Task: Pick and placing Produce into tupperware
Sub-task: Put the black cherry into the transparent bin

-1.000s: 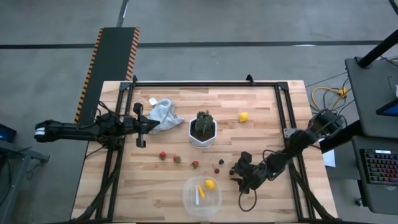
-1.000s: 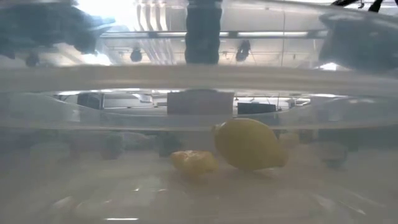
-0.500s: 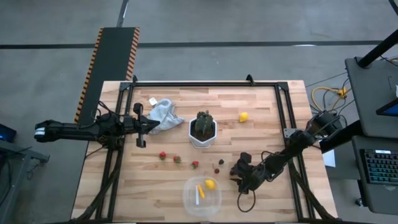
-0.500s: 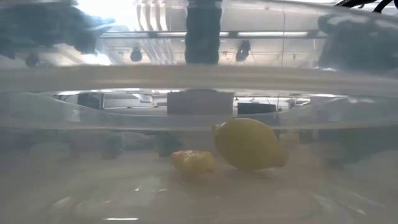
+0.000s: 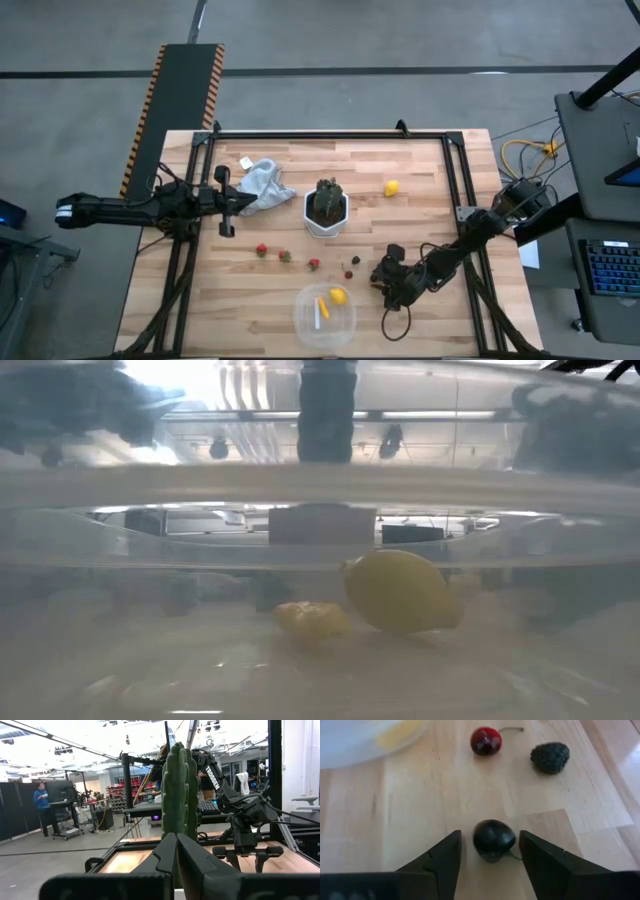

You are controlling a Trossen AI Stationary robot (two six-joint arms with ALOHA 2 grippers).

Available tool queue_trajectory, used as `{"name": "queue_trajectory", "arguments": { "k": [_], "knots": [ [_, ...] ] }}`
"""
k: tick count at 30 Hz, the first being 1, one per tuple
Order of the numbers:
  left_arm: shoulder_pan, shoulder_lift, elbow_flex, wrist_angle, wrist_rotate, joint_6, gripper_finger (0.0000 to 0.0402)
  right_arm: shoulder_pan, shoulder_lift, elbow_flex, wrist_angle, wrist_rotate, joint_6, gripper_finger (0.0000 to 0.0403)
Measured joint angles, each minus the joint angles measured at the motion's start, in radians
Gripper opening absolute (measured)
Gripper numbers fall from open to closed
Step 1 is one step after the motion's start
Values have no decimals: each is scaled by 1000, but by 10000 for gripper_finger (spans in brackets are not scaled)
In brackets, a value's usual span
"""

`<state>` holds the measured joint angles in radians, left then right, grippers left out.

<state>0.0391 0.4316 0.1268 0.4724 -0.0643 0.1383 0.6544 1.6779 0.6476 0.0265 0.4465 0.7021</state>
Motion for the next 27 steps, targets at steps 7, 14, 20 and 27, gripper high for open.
{"name": "queue_trajectory", "arguments": {
  "k": [7, 14, 20, 27],
  "knots": [
    [0, 2, 0, 10, 0, 0, 0, -1, -1, 0, -15, 3, 0, 141],
    [0, 9, -1, 20, 0, 0, 0, -1, -2, 0, -18, 6, 0, 97],
    [0, 13, -1, 22, 0, 0, 0, 0, -2, 0, -18, 6, 5, 98],
    [0, 13, 1, 22, 0, 0, 0, 0, -16, 33, -21, 18, -9, 96]
  ]
}}
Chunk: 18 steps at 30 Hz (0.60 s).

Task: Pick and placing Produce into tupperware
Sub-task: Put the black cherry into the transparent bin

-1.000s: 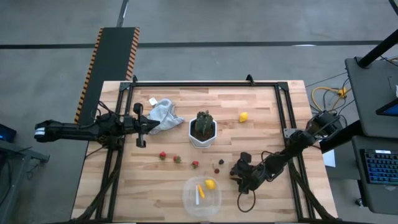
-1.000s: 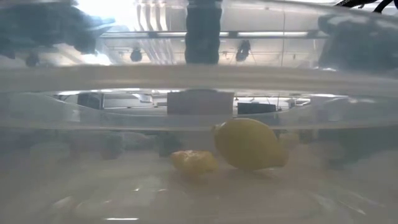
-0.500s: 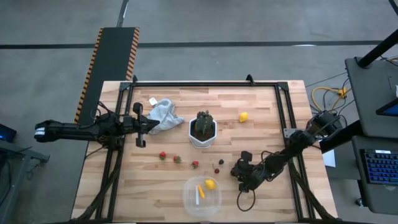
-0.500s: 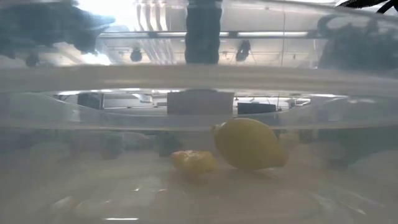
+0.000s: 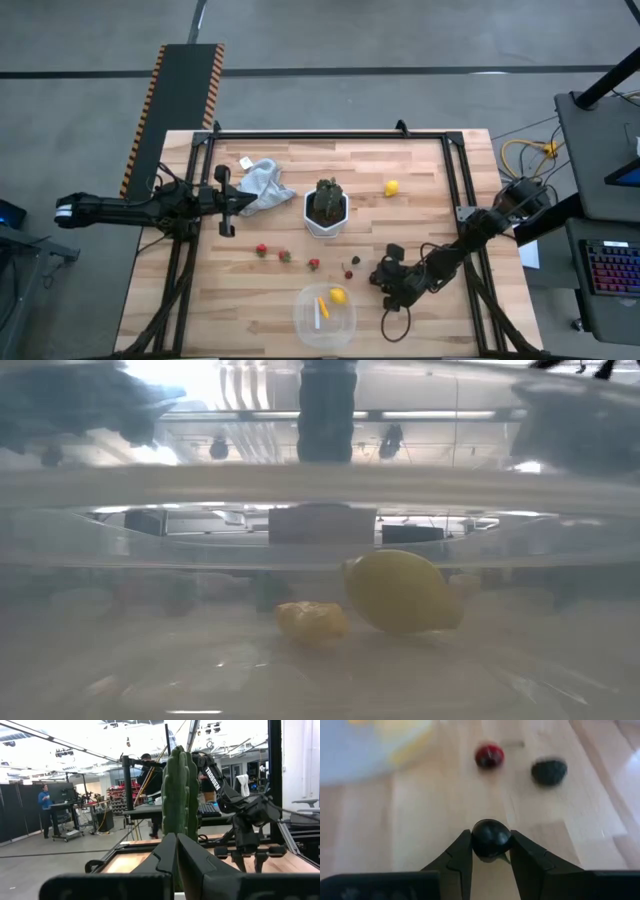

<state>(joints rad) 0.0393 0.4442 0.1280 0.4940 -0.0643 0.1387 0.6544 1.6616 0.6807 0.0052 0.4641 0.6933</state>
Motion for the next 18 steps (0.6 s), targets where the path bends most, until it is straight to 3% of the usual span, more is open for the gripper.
{"name": "queue_trajectory", "arguments": {
  "k": [18],
  "knots": [
    [0, -1, 0, -1, 0, 0, 0, 0, 13, 317, -59, 7, -270, 96]
  ]
}}
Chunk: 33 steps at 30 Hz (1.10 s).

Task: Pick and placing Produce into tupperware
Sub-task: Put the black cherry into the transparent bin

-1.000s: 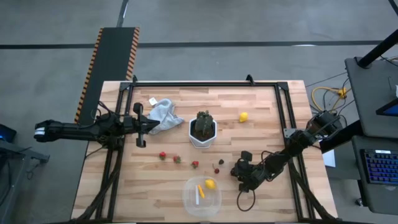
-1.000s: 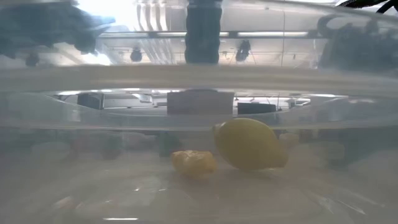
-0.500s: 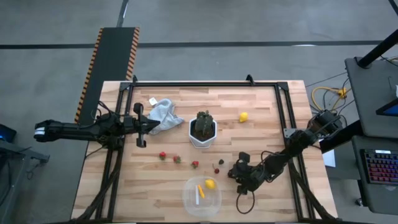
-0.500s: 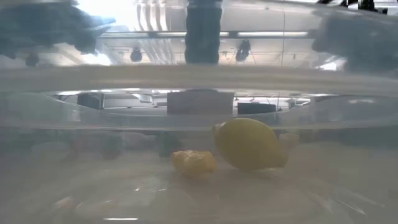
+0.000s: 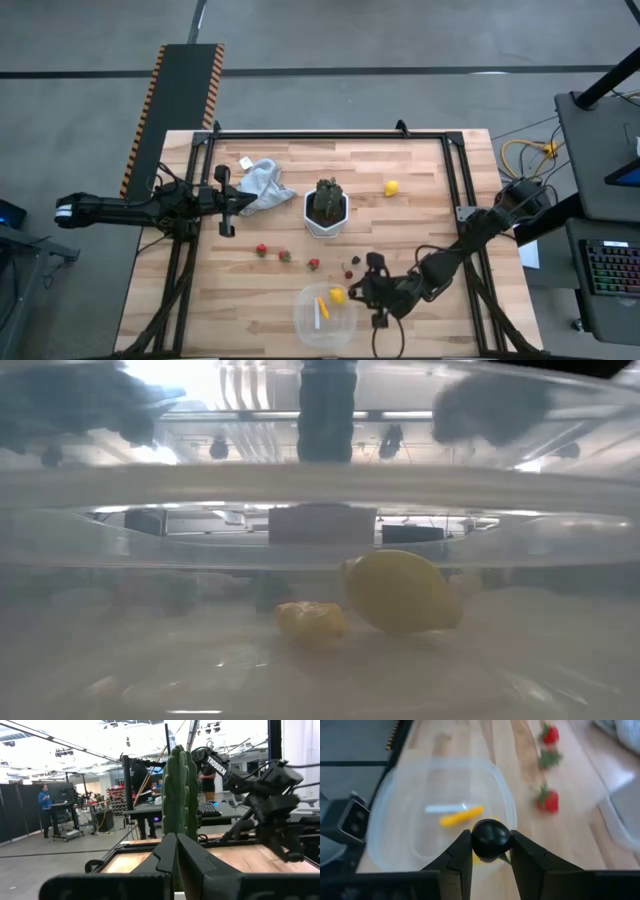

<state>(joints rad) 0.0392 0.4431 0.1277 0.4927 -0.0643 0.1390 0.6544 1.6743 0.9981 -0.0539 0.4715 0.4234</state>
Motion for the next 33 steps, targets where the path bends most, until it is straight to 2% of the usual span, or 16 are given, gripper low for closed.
{"name": "queue_trajectory", "arguments": {
  "k": [7, 19, 30, 33],
  "knots": [
    [0, 0, 2, 2, 0, 0, 0, -3, 110, 138, -18, -7, -65, 96],
    [0, 0, 2, 3, 0, 0, 0, -14, 344, 382, -290, -39, -74, 96],
    [0, -1, -1, 23, 1, 0, 0, -32, 360, 408, -308, -90, -87, 97],
    [0, 1, -1, 22, 1, 0, 0, -32, 360, 406, -308, -90, -84, 110]
  ]
}}
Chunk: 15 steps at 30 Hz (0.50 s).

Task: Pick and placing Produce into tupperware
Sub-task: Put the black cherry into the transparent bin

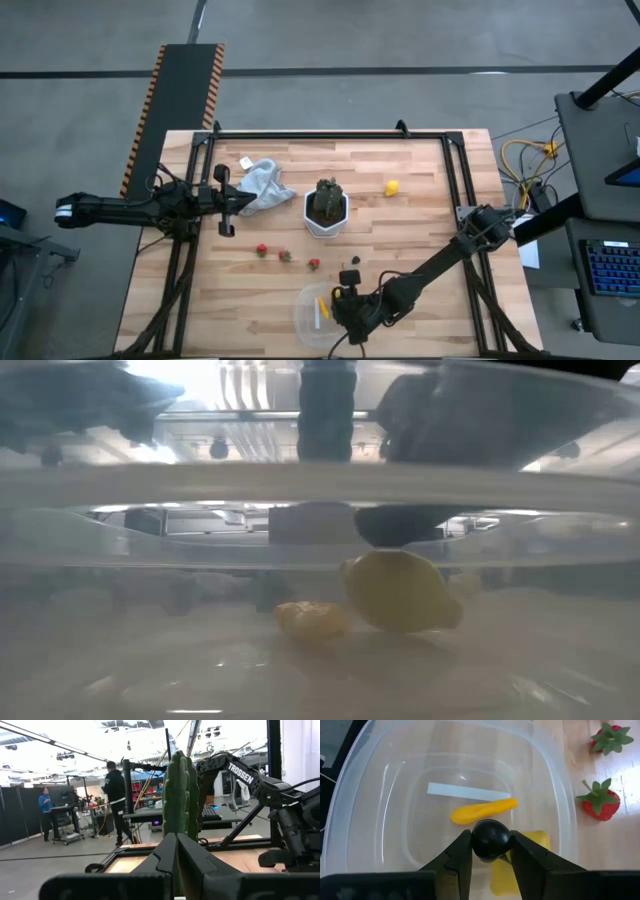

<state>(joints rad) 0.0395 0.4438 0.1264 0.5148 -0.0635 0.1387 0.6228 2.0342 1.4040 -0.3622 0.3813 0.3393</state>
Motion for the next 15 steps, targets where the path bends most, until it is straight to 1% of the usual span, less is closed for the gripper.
{"name": "queue_trajectory", "arguments": {
  "k": [5, 15],
  "knots": [
    [0, -1, 0, 1, 0, 0, 0, -1, 0, 0, 0, 0, 0, 127],
    [0, -1, -1, 0, 4, 0, 0, -2, -1, -1, 4, -19, 16, 126]
  ]
}}
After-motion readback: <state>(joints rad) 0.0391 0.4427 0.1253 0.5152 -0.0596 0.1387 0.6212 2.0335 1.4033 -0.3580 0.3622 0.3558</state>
